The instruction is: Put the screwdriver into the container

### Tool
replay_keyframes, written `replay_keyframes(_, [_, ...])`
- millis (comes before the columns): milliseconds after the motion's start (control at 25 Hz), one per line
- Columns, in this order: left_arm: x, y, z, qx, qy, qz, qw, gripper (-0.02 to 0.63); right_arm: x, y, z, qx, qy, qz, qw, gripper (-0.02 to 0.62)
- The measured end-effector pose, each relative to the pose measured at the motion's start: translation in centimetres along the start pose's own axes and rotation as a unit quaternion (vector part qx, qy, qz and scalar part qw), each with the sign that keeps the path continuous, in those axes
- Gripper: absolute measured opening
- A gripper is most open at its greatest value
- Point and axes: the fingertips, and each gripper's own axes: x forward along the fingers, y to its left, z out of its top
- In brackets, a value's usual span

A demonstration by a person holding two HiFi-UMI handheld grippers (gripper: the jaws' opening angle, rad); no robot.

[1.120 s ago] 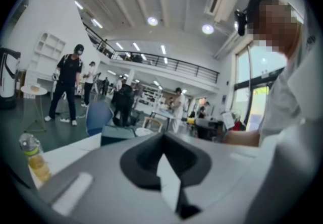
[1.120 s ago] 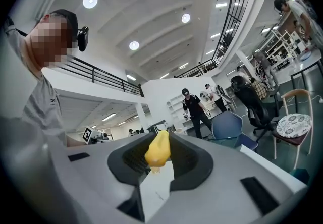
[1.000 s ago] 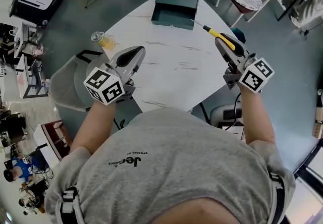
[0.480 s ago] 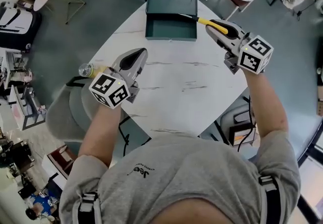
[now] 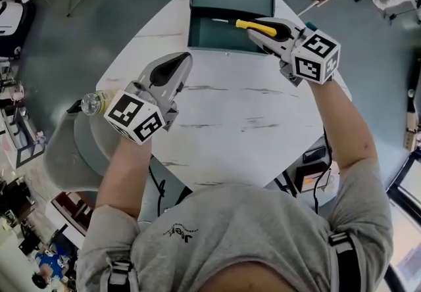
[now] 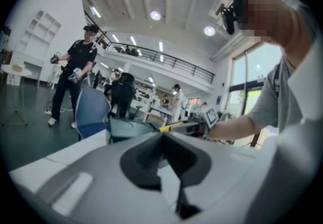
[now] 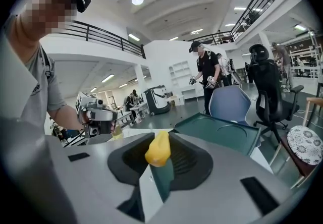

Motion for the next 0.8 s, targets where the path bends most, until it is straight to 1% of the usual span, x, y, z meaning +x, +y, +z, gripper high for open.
replay_keyframes(200, [0.0,0.1,-1.3,-0.003,0.005,-0.011,0.9999,0.003,3.0,-0.7,-1.3,-0.019,0.033,0.005,0.999,0.086])
replay_keyframes(320, [0.2,0.3,-2.1,0.009,0.012,-0.013,0.9998,0.003,4.4,-1.2,-2.2,-0.042,0.06,0.004,0.997,0.086])
replay_keyframes(480, [0.3,1.0,-2.6,0.003,0.012,-0.012,0.9999,0.003,5.8,-1.9,-2.8,-0.073,0.092,-0.002,0.993,0.086])
replay_keyframes(640, [0.5,1.1,-2.9,0.002,0.01,-0.013,0.9999,0.003,6.7,-2.5,-3.4,-0.091,0.11,-0.007,0.99,0.086])
replay_keyframes(800, [0.6,1.1,-2.9,0.001,0.009,-0.017,0.9998,0.003,7.2,-2.5,-3.9,-0.105,0.121,-0.002,0.987,0.086])
